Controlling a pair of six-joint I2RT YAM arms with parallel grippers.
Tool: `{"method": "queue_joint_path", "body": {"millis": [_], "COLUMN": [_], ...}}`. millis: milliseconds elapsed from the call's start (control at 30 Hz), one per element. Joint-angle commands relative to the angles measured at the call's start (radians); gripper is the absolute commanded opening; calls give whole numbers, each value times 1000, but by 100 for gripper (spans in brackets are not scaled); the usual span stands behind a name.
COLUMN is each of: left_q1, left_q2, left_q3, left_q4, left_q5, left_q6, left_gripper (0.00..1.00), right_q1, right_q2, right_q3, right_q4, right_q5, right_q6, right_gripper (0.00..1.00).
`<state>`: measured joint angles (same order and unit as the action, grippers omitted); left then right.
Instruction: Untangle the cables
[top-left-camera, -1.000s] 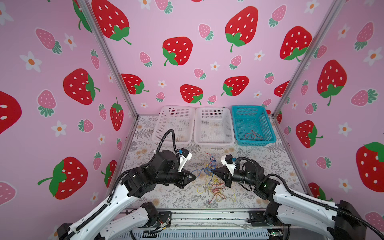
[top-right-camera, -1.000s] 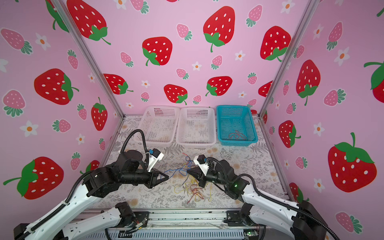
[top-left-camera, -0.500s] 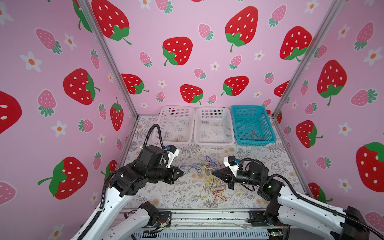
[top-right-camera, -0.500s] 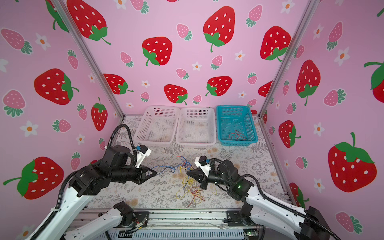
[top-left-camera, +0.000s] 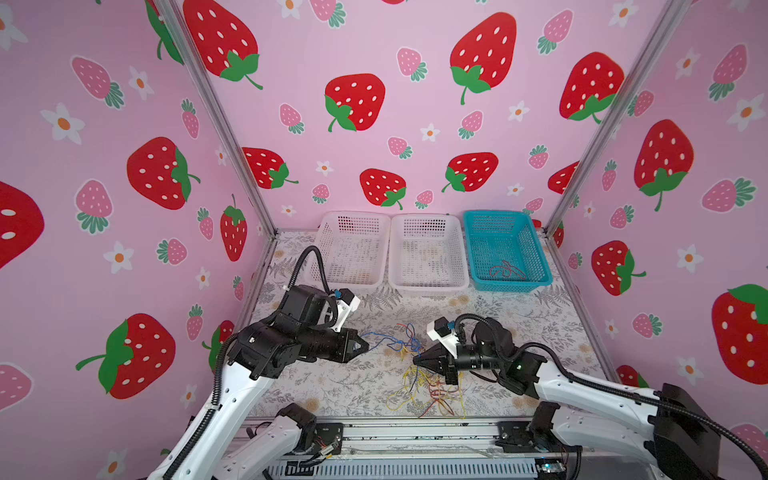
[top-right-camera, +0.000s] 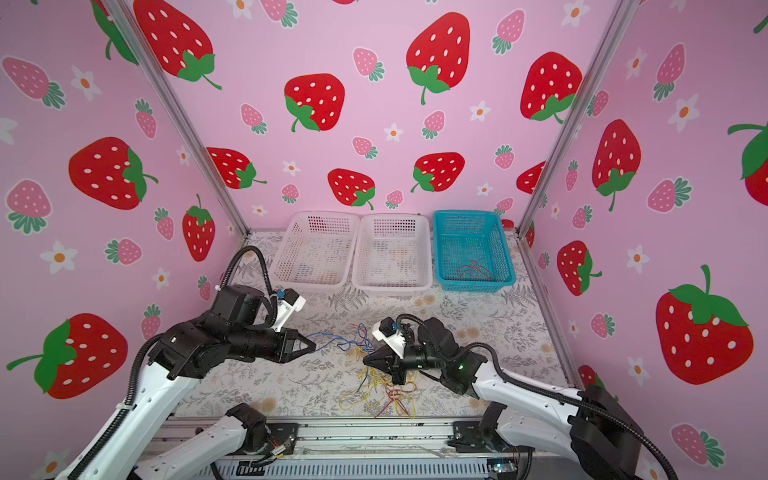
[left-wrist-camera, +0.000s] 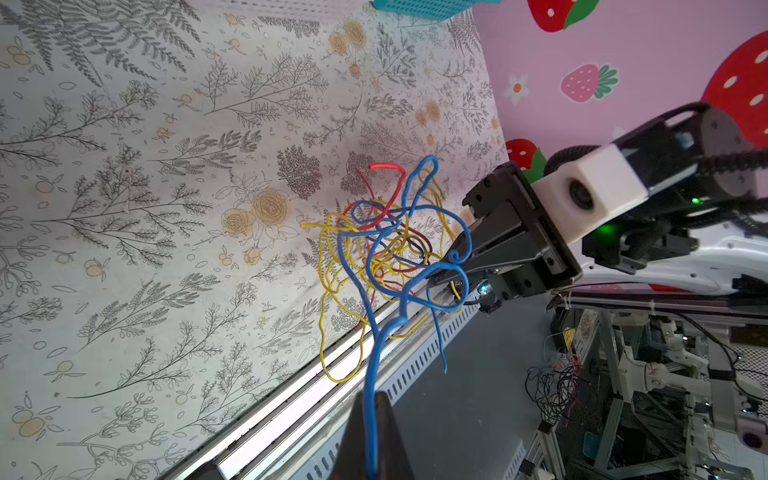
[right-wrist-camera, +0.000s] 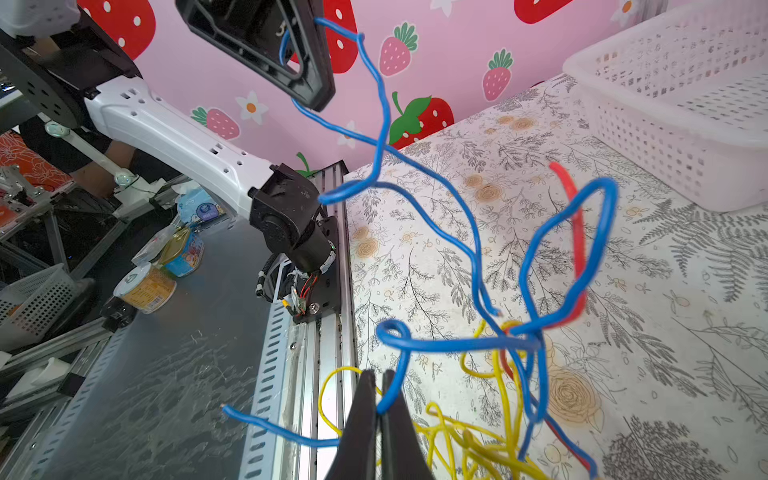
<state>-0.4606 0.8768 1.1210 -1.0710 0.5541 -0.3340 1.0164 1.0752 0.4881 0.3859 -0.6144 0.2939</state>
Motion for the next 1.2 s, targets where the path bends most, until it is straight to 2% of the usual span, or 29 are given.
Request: {"method": "queue_joint_path", "body": {"millis": [0,200,333,467,667,833,1000,1167], "left_q1": [4,4,0,-10,-56,-59,-59,-48], "left_q2": [-7,12,23,27,58,35,19,-7], "left_q3": [-4,-65,-102,-114,-124,-134,-126,-90], "left_q4": [-19,15,57,90,82,31,-17,-49], "left_q5": [42,100,119,116,99,61,22,-93], "left_q6": [45,52,42,25,31,53,75,61], "left_gripper": [0,0,0,0,0,0,0,0], "right_q1": [7,-1,-6,-13,-62,-100,-117,-122], "right_q2": [58,73,80,58,38,47,-15,-88], "right_q3": [74,116,140,143,127,129,85,31], "right_q4": [3,-6,22,36,126,175,174,78], "right_q5": [-39,35,16,51,-39,-151,-134,-120], "right_q6": [-30,-49,-24,-15,62,125,154,128], "right_gripper": [0,0,0,0,0,0,0,0]}}
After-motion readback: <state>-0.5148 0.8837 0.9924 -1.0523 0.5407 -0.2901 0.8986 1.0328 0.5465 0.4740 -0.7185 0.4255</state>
